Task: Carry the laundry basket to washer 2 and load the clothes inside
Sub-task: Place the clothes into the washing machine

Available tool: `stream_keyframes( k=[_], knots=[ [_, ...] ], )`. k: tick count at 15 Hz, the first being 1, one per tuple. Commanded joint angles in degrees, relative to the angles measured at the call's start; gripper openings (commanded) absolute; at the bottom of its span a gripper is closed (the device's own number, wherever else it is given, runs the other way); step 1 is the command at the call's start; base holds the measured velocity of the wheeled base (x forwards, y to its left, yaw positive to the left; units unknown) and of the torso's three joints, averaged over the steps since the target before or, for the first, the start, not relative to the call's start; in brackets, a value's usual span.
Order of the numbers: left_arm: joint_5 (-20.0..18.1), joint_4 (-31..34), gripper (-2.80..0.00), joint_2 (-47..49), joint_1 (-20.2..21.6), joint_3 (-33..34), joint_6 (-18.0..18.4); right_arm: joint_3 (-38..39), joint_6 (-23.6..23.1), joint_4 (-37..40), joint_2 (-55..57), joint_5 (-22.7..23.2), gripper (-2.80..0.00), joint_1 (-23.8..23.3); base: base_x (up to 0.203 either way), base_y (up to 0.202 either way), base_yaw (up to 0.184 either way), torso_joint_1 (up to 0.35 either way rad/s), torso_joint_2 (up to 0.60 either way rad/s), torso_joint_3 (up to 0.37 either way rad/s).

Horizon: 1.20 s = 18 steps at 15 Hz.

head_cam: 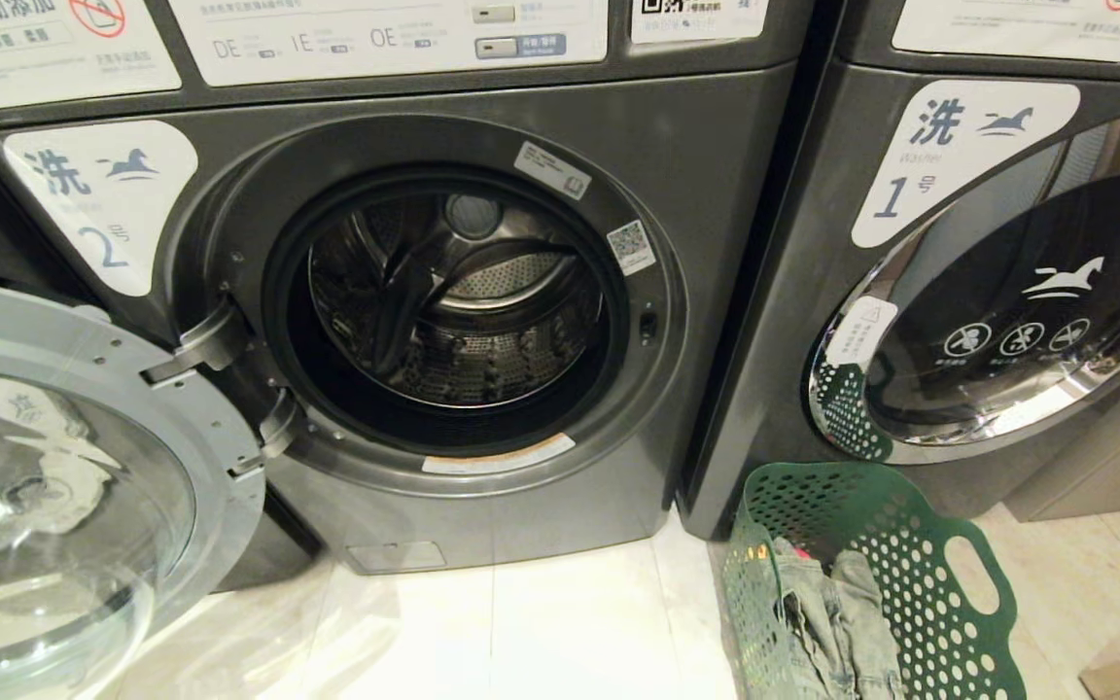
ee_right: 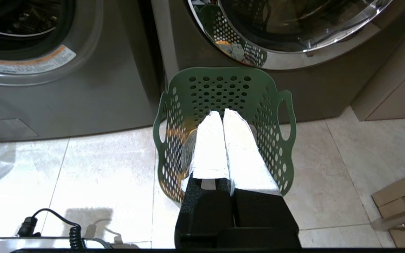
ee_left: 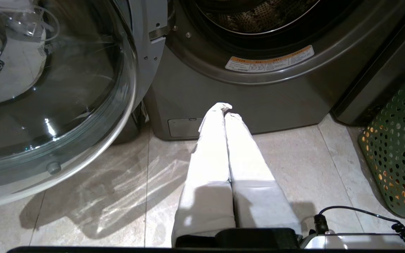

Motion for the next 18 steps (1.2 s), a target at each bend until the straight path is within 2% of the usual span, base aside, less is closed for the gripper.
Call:
stream_keyframes(
  k=[1, 9, 18],
  knots=[
    [0.0, 0.0, -2.80, 0.1, 0.0, 0.0, 0.0, 0.0, 0.0, 0.0, 0.1, 0.0, -2.80, 0.0, 0.000, 0.000, 0.000, 0.003, 0.00, -0.193],
    [0.0, -0.3, -2.80, 0.1, 0.0, 0.1, 0.0, -0.1, 0.0, 0.0, 0.1, -0.1, -2.80, 0.0, 0.000, 0.000, 0.000, 0.002, 0.00, -0.190],
    [0.0, -0.3, -2.80, 0.1, 0.0, 0.1, 0.0, 0.0, 0.5, 0.0, 0.1, -0.1, -2.80, 0.0, 0.000, 0.000, 0.000, 0.001, 0.00, -0.012]
  ],
)
